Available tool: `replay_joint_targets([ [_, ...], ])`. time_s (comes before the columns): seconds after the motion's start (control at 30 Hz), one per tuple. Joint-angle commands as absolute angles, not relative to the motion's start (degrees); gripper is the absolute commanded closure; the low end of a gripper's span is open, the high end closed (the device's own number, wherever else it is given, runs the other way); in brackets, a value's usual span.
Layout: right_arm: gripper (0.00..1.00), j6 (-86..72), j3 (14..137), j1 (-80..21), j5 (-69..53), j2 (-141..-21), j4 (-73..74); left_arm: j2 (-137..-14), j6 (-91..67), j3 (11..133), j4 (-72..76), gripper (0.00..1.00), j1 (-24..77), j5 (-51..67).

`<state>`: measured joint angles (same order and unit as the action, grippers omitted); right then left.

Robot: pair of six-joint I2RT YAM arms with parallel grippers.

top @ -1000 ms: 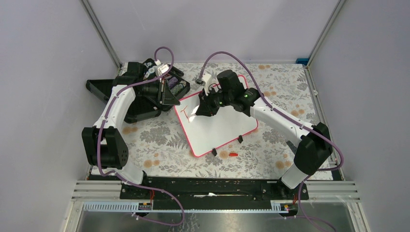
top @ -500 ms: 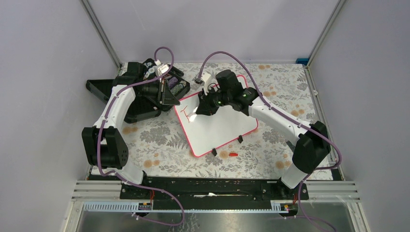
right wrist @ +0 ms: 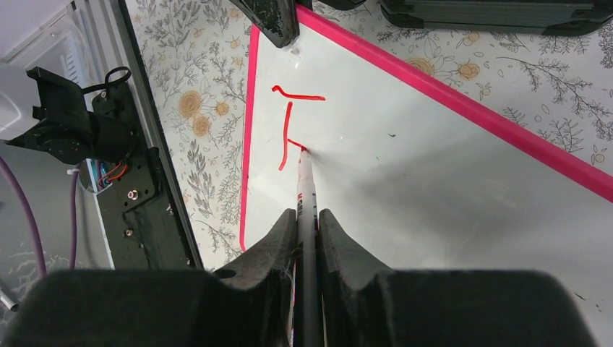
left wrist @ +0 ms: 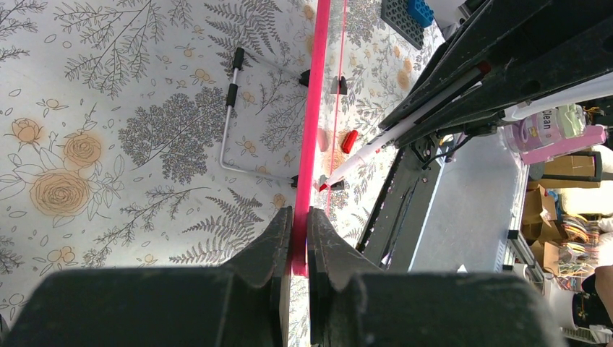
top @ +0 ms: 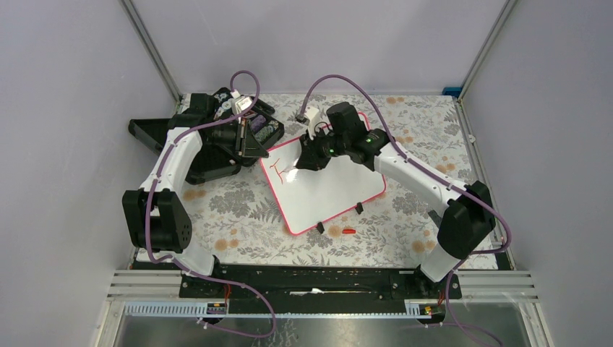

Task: Write a sentence on the whiteboard

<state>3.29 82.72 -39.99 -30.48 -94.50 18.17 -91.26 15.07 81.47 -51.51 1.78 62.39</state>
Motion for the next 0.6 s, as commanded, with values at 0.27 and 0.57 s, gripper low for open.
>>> replay_joint_targets([
  [0.27,1.00,1.9,84.2,-33.9,-36.8,-89.7,17.5,-90.9,15.8,81.6,-51.2,1.00,1.7,63.4],
  [0.57,1.00,1.1,81.8,-34.5,-38.0,-90.1,16.9,-90.7,16.0,81.4,-51.2,1.00,1.8,63.4],
])
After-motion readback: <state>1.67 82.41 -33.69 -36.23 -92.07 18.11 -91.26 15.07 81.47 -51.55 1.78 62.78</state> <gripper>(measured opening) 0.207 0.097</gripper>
